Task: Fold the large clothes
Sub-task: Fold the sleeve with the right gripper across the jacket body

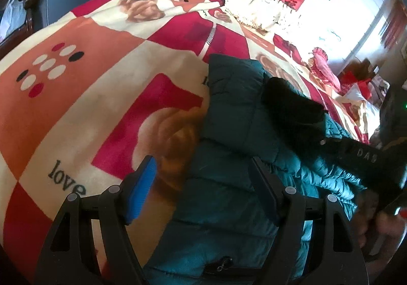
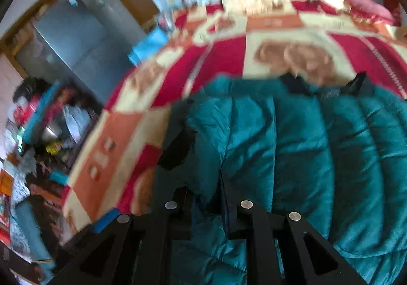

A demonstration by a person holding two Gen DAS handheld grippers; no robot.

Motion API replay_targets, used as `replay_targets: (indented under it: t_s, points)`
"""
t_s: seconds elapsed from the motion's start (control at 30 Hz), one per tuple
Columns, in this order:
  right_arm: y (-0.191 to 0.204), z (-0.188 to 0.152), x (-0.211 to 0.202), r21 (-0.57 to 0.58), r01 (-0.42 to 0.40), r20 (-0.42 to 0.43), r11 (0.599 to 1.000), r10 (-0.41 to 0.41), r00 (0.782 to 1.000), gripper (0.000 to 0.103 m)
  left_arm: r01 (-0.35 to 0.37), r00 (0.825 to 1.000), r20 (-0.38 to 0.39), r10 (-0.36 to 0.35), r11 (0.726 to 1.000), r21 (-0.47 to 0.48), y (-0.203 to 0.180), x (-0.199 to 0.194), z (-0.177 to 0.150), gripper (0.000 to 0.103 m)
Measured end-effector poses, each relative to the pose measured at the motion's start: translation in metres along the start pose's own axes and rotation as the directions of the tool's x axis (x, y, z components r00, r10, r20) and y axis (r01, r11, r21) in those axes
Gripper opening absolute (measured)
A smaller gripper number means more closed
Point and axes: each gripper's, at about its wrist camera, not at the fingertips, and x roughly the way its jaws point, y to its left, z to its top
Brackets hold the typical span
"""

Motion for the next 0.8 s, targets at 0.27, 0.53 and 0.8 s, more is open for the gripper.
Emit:
replay_targets:
  t_s: [0.27, 0.53, 0.8]
  points:
    - [-0.015, -0.012, -0.046, 0.031, -0.077, 0.082, 0.997, 0.074, 0.994, 0.063, 0.099, 0.995, 0.037, -0.098, 0.994, -0.044, -0.009, -0.011, 0.004, 0.075]
    - [-0.069, -0.044, -0.13, 0.068, 0.024, 0.173, 0.997, -0.036, 0.984, 0.063, 0.119, 0.992, 0.043, -0.118, 0.993, -0.012, -0.057, 0.004, 0.02, 0.079]
    - [-0.172, -0.072, -0.222, 0.266, 0.189, 0.248, 0.945, -0.256, 0.934, 0.063, 0.122, 0.991, -0.066, -0.117, 0.99, 0.078, -0.104, 0.046, 0.036, 0.026]
